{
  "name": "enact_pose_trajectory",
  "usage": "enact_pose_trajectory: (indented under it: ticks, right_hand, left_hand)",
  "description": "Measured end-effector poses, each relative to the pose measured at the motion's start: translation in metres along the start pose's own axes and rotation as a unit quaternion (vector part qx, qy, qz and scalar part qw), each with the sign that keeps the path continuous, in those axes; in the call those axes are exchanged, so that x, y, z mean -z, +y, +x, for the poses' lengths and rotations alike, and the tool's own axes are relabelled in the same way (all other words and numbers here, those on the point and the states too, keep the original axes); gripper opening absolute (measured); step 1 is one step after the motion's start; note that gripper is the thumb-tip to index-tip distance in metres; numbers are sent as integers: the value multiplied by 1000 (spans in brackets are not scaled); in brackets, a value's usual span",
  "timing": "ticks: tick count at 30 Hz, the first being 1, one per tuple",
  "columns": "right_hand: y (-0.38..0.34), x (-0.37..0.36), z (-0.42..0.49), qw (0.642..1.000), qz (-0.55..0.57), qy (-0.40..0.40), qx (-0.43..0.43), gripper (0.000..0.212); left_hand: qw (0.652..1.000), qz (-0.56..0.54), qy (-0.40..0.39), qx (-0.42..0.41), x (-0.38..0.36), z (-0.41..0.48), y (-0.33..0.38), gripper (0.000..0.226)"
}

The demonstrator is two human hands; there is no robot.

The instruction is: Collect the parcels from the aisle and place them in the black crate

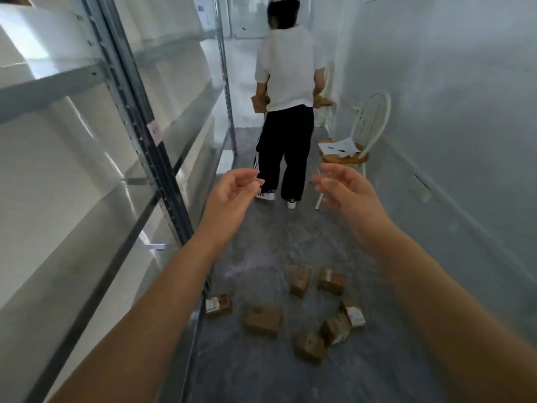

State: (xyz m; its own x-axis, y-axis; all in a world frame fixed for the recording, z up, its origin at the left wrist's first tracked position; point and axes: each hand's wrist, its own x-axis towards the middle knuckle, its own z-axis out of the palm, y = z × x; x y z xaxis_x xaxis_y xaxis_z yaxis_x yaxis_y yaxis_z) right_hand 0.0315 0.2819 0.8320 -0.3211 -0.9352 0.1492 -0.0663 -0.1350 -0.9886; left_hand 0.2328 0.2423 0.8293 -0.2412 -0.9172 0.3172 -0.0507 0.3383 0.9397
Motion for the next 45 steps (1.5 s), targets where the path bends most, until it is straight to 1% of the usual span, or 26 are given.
enact_pose_trajectory:
  ticks: [3,10,13,21,24,27,31,34,37,39,42,45]
  right_hand:
    - [15,23,22,1000,3,20,-2,17]
    - [36,83,83,1000,-14,23,-16,20]
    - [45,98,117,1000,-19,8,-23,18]
    - [85,108,194,998,-21,-23,-57,19]
    - [111,113,224,996,-33,-26,-75,19]
    - [138,116,254,994,-42,3,-100,17]
    - [182,115,296,989,-61,26,-135,18]
    - [235,115,326,984,-75,31,-159,21]
    - [316,117,345,976,-86,44,-195,25]
    - [370,119,346,972,-96,49,-210,25]
    - [494,123,342,963,-115,13,-242,24]
    - [619,127,332,950,-124,4,-288,27]
  left_hand:
    - [1000,-9,-16,-2,-27,30,-10,16]
    - [999,1,-49,3,-96,96,-31,18]
    - [999,10,-44,4,-120,124,-44,17]
    - [998,2,-21,62,-141,182,-102,20]
    - [997,9,-29,73,-148,212,-127,20]
    - [994,3,-50,95,-161,243,-156,18]
    - [989,3,-73,128,-179,285,-208,15]
    - [984,0,-62,166,-193,307,-266,16]
    - [977,-2,-43,209,-213,309,-344,23]
    - [971,-4,-32,236,-226,300,-395,23]
    - [959,19,-30,280,-252,267,-513,18]
    - [948,39,-48,311,-273,226,-630,16]
